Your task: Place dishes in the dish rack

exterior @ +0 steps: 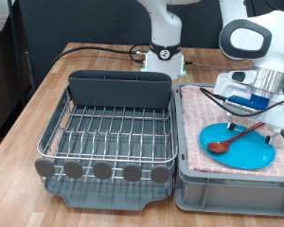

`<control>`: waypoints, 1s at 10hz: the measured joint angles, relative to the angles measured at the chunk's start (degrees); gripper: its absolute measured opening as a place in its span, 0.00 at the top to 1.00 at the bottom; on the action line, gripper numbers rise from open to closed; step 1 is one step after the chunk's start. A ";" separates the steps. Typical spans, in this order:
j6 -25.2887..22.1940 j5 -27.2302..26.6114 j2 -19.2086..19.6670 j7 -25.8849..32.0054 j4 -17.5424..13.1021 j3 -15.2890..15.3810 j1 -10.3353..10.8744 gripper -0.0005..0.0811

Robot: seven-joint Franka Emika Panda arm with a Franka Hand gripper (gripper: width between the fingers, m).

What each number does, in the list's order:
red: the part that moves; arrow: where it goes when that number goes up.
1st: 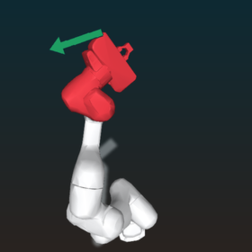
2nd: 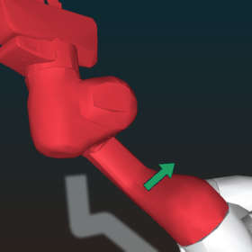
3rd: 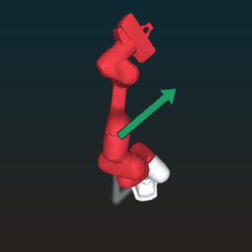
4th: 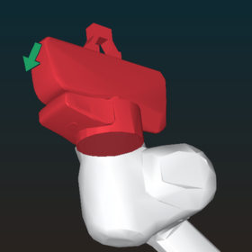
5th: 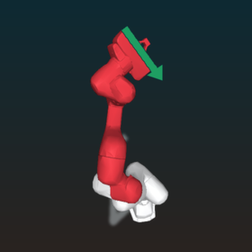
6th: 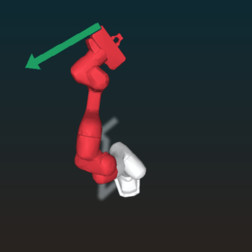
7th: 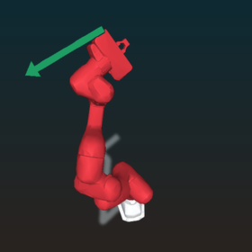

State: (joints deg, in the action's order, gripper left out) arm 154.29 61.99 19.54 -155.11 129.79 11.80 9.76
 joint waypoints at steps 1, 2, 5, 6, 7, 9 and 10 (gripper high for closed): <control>0.11 0.52 0.00 -0.67 0.33 -0.83 0.72 0.01; 0.19 0.98 0.00 -0.87 0.54 -1.64 1.45 0.01; 0.82 1.80 -0.06 -1.31 0.91 -4.20 3.54 0.30; 1.18 2.02 -0.10 -1.35 0.94 -5.02 4.10 0.30; 1.56 2.10 -0.12 -1.36 0.94 -5.88 4.70 0.52; 1.88 2.09 -0.21 -1.36 0.95 -7.14 5.68 0.71; 1.90 2.04 -0.30 -1.35 0.95 -7.61 6.12 0.88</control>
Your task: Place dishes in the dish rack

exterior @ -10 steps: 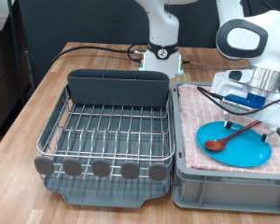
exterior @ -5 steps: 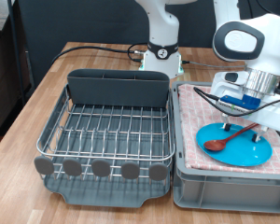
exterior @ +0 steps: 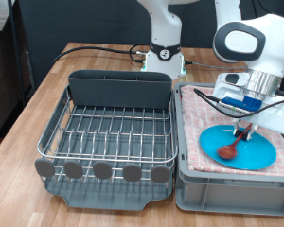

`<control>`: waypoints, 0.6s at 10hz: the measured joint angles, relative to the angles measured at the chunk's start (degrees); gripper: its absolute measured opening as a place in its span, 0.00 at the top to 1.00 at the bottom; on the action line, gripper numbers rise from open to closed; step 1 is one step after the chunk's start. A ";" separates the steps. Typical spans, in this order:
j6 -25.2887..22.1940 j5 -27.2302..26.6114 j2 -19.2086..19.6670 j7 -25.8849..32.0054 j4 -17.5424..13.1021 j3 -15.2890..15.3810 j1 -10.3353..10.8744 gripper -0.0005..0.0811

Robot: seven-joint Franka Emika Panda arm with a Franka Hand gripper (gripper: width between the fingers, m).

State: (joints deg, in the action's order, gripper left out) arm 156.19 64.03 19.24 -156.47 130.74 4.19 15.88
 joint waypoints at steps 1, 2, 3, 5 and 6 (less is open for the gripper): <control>0.00 -0.09 -0.14 0.00 0.01 -0.37 0.42 0.88; 0.00 -0.42 -0.41 0.14 0.06 -0.64 0.76 0.88; -0.08 -1.28 -0.98 0.64 0.22 -0.66 0.98 0.88; -1.30 -4.85 -3.71 2.00 1.22 -0.51 1.55 0.88; -1.77 -7.09 -5.57 2.73 2.12 -0.33 1.72 0.88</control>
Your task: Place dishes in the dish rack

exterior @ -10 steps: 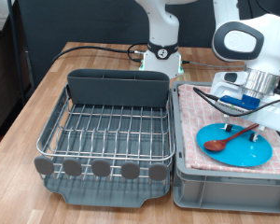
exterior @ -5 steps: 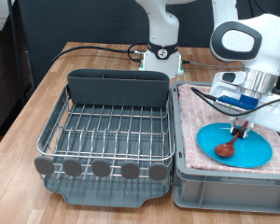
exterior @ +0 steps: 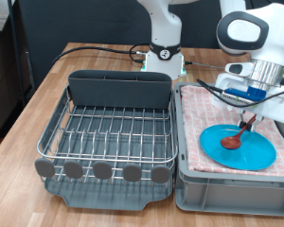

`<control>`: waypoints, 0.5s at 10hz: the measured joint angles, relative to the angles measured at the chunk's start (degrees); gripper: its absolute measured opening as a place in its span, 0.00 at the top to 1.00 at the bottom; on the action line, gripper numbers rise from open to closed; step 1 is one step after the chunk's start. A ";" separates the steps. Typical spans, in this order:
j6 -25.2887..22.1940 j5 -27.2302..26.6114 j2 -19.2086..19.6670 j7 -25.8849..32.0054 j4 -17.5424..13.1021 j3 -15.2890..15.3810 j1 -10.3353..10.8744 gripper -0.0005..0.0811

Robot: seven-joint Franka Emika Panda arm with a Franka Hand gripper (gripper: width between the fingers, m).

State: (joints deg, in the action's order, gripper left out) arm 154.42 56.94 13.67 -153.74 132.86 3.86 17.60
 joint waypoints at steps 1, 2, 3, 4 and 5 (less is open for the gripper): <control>-0.12 -3.07 -1.96 1.39 1.10 0.20 0.01 0.88; -0.11 -6.44 -3.97 2.53 2.39 0.43 -0.01 0.88; -0.29 -9.85 -6.13 3.55 3.78 0.69 -0.01 0.88; -1.57 -13.15 -8.40 4.51 5.06 1.05 -0.01 0.88; -3.60 -16.33 -10.71 5.39 6.12 1.51 -0.01 0.88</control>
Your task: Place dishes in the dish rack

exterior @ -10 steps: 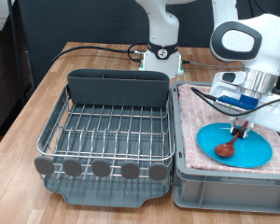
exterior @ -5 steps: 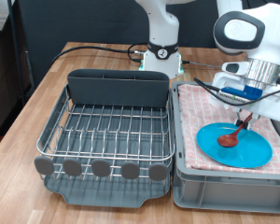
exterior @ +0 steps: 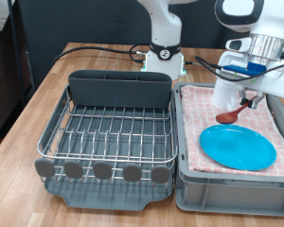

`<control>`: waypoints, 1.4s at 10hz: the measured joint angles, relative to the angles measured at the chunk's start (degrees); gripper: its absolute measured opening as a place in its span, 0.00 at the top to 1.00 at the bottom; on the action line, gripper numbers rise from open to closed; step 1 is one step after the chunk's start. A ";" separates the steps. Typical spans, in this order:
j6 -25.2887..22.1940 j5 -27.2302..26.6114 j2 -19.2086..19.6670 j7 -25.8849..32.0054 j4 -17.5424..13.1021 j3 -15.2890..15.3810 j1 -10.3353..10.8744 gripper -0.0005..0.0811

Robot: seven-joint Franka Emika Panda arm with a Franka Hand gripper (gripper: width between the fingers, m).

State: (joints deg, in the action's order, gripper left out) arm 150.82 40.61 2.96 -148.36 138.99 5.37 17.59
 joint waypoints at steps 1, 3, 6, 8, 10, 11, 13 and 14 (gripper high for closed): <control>-2.16 -3.15 -2.30 1.44 0.97 0.36 0.01 0.88; -5.80 -12.17 -6.86 6.03 3.12 0.54 0.03 0.88; -7.23 -19.63 -11.24 9.83 6.00 0.33 0.06 0.88; -7.95 -17.10 -12.46 1.36 6.81 0.15 -1.30 0.88; -10.70 -18.12 -16.22 -1.93 9.14 -0.85 -2.30 0.88; -12.62 -19.36 -18.17 -1.92 10.16 -1.73 -2.53 0.88; -17.07 -22.03 -22.01 -1.93 11.83 -3.59 -2.96 0.88; -19.36 -23.57 -23.93 -2.04 12.54 -4.46 -3.46 0.88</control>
State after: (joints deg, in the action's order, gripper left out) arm 131.47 17.04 -20.97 -150.39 151.53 0.91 14.13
